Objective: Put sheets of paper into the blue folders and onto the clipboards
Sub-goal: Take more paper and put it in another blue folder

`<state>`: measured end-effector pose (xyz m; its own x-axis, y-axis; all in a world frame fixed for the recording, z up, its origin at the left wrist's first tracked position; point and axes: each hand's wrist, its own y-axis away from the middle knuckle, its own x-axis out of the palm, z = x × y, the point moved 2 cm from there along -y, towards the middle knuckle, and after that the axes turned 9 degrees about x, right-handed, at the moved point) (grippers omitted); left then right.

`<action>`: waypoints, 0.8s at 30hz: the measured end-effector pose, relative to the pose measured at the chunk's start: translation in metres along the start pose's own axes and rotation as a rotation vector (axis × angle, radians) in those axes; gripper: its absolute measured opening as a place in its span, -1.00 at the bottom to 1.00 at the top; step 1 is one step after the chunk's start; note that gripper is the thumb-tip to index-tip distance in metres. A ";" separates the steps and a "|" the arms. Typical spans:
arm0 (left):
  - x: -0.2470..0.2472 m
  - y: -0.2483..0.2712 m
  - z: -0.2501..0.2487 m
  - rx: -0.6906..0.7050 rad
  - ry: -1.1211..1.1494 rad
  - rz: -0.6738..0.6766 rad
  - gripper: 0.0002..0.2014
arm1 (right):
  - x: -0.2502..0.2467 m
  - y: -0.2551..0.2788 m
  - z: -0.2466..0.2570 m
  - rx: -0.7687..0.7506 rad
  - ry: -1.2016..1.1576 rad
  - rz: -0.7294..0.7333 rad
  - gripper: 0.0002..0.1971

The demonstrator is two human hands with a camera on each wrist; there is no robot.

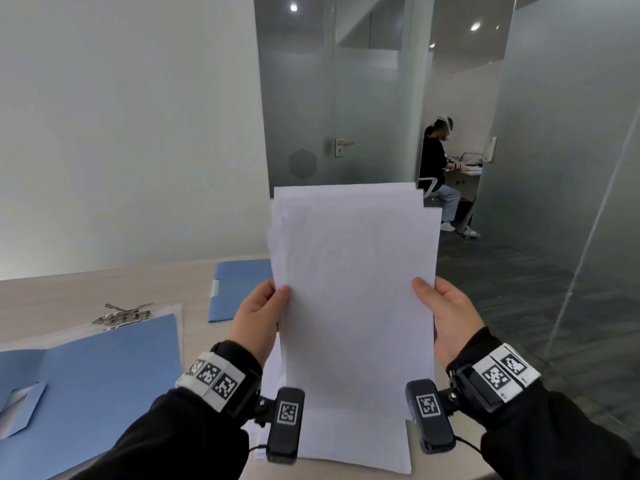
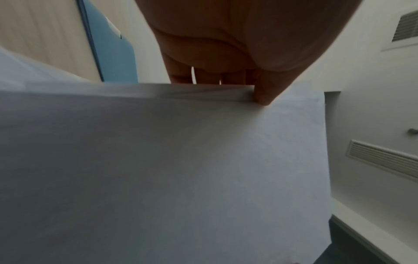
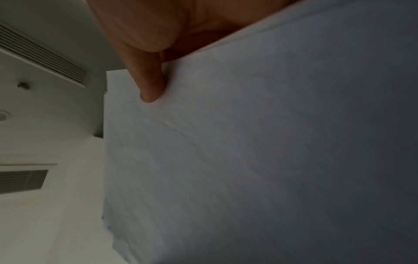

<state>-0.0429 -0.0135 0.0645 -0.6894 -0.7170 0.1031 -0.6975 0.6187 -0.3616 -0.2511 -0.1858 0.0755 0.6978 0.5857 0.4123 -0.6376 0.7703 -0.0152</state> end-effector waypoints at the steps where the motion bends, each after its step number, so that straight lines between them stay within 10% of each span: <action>1: 0.000 0.006 0.006 -0.005 -0.015 0.005 -0.83 | -0.002 0.002 -0.005 0.008 0.004 0.018 -0.77; 8: 0.010 0.035 0.029 -0.003 -0.044 0.036 -0.83 | -0.019 0.007 -0.040 0.055 0.133 0.080 -0.11; 24: 0.013 0.053 0.041 -0.077 -0.048 0.100 -0.78 | -0.023 0.011 -0.056 0.112 0.175 0.125 -0.26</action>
<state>-0.0803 -0.0032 0.0084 -0.7476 -0.6637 0.0250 -0.6397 0.7095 -0.2957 -0.2558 -0.1770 0.0146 0.6514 0.7168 0.2489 -0.7476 0.6623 0.0491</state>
